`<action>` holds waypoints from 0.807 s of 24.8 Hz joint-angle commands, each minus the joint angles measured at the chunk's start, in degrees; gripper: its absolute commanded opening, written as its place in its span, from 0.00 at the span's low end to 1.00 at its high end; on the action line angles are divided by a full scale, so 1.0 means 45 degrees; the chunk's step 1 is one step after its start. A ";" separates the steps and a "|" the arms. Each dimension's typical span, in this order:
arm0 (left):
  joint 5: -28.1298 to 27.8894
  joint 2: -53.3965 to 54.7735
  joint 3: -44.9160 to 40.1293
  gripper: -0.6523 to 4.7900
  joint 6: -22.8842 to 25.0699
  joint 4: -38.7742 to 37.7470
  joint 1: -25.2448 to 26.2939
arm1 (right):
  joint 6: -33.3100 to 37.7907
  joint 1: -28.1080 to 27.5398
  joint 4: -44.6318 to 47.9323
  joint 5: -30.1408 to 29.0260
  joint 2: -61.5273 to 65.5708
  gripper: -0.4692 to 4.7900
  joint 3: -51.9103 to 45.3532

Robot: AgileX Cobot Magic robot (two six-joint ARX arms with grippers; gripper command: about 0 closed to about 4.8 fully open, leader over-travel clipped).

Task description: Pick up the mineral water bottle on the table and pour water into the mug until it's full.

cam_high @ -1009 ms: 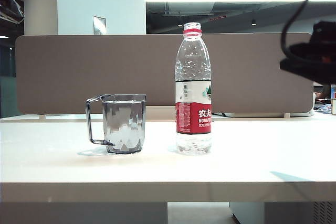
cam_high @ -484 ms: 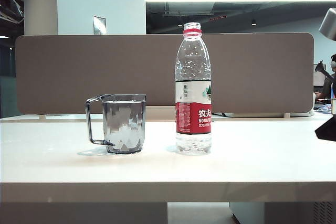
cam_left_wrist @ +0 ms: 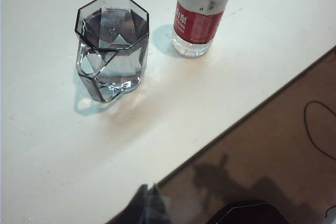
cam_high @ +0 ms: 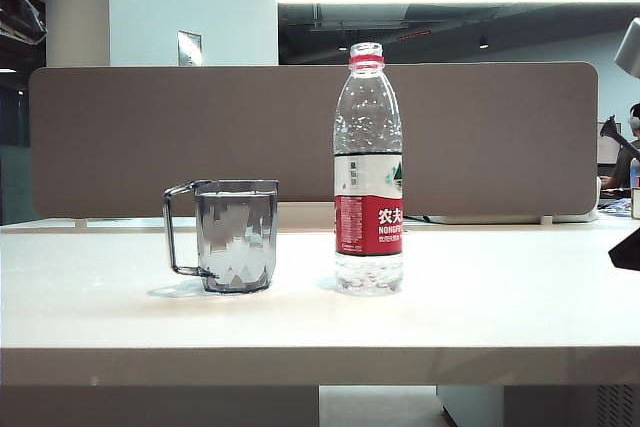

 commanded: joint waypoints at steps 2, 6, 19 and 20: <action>0.0058 -0.0019 0.0049 0.11 0.0000 0.0136 0.0005 | 0.0034 0.0005 -0.0733 -0.0015 -0.1273 0.08 -0.0092; 0.0063 -0.0024 0.0049 0.11 0.0000 0.0141 0.0005 | 0.0034 -0.0248 -0.1180 0.0015 -0.2871 0.08 -0.0092; 0.0053 -0.0010 0.0049 0.11 0.0000 0.0126 0.0005 | 0.0034 -0.4371 -0.1243 0.0078 -0.7494 0.08 -0.0083; 0.0058 -0.0010 0.0049 0.11 0.0000 0.0136 0.0005 | 0.0034 -0.4507 -0.1297 0.0063 -0.7494 0.08 -0.0083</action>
